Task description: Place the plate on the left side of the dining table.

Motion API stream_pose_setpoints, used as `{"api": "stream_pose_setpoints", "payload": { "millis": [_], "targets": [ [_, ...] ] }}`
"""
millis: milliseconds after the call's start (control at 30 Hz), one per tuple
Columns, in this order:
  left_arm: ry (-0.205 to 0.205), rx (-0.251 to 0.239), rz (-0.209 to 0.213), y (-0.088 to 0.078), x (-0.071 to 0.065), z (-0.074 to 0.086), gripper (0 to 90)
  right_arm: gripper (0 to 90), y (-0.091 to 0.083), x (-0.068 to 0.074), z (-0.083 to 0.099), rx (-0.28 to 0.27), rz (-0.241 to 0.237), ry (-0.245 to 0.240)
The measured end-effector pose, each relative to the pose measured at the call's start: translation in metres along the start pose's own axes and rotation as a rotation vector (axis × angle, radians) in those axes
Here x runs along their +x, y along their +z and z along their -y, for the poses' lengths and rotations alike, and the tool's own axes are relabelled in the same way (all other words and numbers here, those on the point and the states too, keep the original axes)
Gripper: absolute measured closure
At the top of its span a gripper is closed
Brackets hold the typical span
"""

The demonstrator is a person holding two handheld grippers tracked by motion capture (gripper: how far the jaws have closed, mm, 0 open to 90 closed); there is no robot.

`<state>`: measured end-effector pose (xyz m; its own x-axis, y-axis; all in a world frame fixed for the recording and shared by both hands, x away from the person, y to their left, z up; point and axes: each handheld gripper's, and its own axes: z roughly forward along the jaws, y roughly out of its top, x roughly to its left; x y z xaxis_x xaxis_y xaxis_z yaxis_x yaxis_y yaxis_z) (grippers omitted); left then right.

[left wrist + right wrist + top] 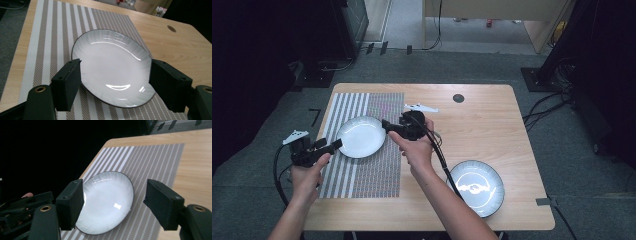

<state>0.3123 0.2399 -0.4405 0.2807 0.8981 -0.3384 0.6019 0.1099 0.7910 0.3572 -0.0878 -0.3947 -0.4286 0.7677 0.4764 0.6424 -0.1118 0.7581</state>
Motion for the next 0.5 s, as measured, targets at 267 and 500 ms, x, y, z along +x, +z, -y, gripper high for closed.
{"api": "stream_pose_setpoints", "payload": {
  "millis": [267,500],
  "targets": [
    [0.027,-0.031,0.019,-0.019,-0.020,0.007,25.1,28.8,-0.044,-0.014,0.000,-0.038,0.002,-0.036],
    [0.033,-0.045,0.034,-0.030,-0.032,0.012,24.0,28.3,-0.075,-0.033,0.005,-0.045,0.054,-0.056]
  ]
}}
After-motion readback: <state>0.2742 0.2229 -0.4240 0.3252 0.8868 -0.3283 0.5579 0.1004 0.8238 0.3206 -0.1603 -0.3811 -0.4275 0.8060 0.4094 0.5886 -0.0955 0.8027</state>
